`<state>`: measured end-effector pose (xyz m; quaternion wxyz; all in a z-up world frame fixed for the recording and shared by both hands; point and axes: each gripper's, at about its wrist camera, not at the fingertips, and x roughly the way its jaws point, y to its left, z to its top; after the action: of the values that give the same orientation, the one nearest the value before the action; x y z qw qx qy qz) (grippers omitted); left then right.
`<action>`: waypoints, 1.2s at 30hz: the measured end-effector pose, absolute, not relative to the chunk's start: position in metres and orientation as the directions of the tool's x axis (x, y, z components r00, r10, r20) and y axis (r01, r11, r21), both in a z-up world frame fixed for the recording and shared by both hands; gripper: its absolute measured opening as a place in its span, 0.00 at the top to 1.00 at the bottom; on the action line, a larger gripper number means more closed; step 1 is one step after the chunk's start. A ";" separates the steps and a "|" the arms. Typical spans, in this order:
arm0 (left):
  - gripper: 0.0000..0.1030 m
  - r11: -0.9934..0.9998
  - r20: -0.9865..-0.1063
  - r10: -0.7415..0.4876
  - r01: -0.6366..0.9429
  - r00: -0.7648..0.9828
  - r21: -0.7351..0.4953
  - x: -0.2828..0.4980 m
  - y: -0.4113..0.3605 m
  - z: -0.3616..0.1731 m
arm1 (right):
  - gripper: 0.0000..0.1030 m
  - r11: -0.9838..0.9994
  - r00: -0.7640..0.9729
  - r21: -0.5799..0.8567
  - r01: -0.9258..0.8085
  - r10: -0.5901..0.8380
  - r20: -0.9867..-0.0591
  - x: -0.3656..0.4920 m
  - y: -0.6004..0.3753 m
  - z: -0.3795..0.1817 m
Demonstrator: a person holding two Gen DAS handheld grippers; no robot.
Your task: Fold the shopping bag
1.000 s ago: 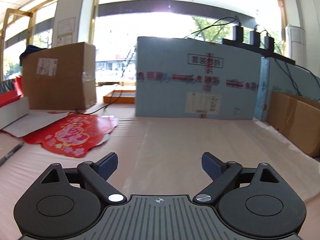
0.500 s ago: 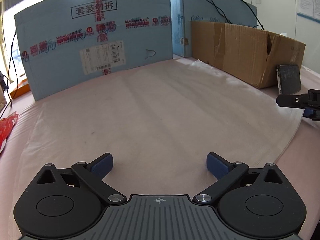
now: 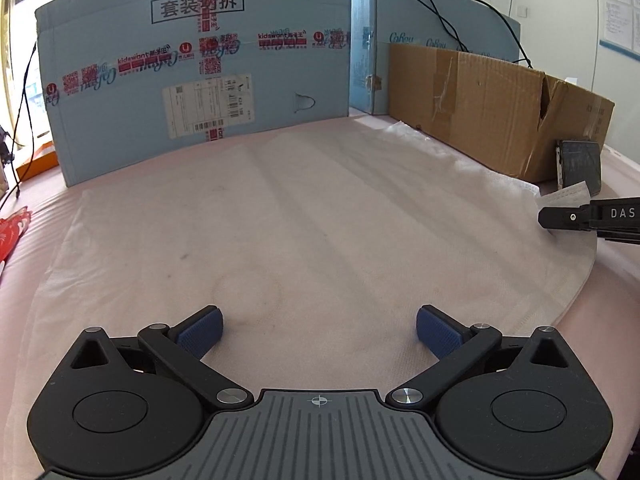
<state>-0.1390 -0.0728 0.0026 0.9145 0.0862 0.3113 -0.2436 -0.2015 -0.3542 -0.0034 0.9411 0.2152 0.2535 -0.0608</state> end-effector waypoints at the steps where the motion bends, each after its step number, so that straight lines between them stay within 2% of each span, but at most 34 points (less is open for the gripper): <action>1: 0.00 0.868 -0.610 -0.391 0.497 0.689 0.005 -0.139 -0.072 0.003 | 0.93 0.902 0.868 0.369 0.224 -0.012 -0.497 -0.202 -0.354 -0.002; 4: 0.00 0.888 -0.591 -0.374 0.461 0.715 -0.004 -0.140 -0.065 0.007 | 0.94 0.914 0.883 0.340 0.222 -0.041 -0.468 -0.204 -0.353 0.004; 7: 0.00 0.911 -0.522 -0.376 0.410 0.766 -0.055 -0.143 -0.039 0.019 | 0.95 0.918 0.894 0.314 0.243 -0.086 -0.441 -0.206 -0.356 0.011; 11: 0.00 0.950 -0.485 -0.286 0.311 0.826 -0.031 -0.147 0.000 0.030 | 0.95 0.911 0.890 0.312 0.269 -0.111 -0.442 -0.207 -0.365 0.013; 14: 0.00 0.971 -0.507 -0.199 0.237 0.838 0.011 -0.143 0.019 0.026 | 0.95 0.910 0.898 0.339 0.237 -0.072 -0.434 -0.205 -0.362 0.012; 18: 0.00 0.982 -0.581 -0.130 0.184 0.803 0.035 -0.133 0.035 0.008 | 0.95 0.910 0.916 0.393 0.130 0.041 -0.399 -0.199 -0.348 0.015; 21: 0.00 0.985 -0.621 -0.140 0.171 0.771 -0.010 -0.124 0.042 0.002 | 0.95 0.912 0.923 0.406 0.053 0.110 -0.369 -0.191 -0.332 0.022; 26: 0.00 0.986 -0.611 -0.152 0.165 0.777 -0.036 -0.124 0.045 0.000 | 0.95 0.897 0.916 0.428 -0.106 0.256 -0.309 -0.176 -0.297 0.037; 31: 0.00 0.972 -0.538 -0.203 0.100 0.818 -0.215 -0.127 0.074 0.000 | 0.95 0.858 0.866 0.411 -0.308 0.431 -0.253 -0.156 -0.245 0.055; 36: 0.00 0.872 -0.370 -0.162 -0.042 0.915 -0.487 -0.142 0.125 -0.002 | 0.95 0.797 0.781 0.377 -0.472 0.576 -0.239 -0.145 -0.192 0.063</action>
<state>-0.1419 0.1248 -0.0021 0.9458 -0.2505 0.2041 -0.0318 -0.1454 -0.1916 0.0625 0.9317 0.1501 0.1738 0.2814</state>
